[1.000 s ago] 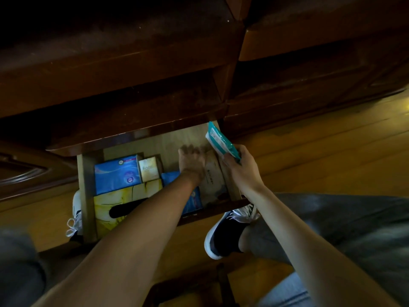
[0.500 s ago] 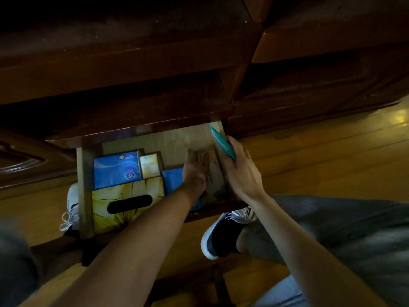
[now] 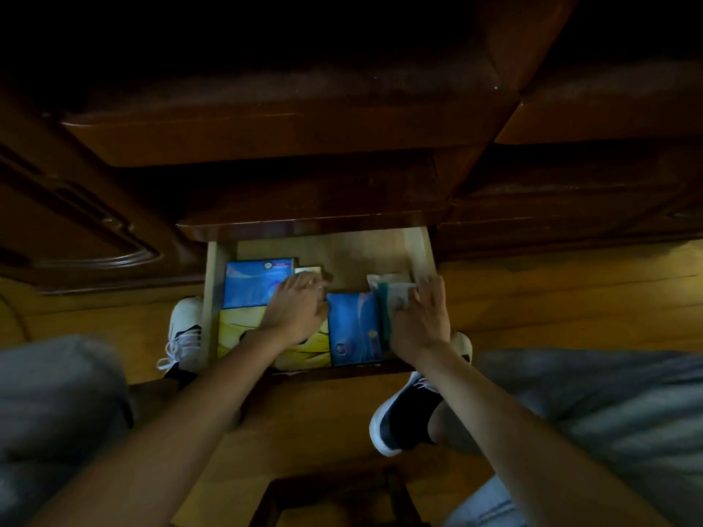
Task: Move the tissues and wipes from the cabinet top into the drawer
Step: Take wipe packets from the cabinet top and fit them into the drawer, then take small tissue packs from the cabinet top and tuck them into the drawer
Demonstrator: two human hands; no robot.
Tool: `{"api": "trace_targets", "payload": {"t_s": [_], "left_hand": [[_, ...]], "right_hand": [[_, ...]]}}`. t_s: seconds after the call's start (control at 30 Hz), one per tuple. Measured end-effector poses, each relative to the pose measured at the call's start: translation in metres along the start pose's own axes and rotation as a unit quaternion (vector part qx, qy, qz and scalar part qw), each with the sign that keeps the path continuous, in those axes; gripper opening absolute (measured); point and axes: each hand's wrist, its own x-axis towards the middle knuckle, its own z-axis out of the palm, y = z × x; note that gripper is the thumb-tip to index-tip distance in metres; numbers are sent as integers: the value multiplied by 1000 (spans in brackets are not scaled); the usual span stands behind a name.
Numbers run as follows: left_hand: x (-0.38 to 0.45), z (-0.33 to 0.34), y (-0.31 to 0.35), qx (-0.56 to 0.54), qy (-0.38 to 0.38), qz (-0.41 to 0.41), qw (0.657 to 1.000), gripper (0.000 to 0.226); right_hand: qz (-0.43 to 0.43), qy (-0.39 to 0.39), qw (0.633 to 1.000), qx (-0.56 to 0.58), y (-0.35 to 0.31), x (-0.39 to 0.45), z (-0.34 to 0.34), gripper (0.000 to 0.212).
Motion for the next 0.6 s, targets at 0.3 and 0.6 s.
{"api": "trace_targets", "payload": {"t_s": [0.3,0.6], "left_hand": [[-38,37,-9,61,-33,48,996,78],[-37,15,-3,68,-97,38,992,94]], "right_hand": [[-35,-51,987,149,-9,67,32,68],[-38,-52,984,164,1,61,18,72]]}}
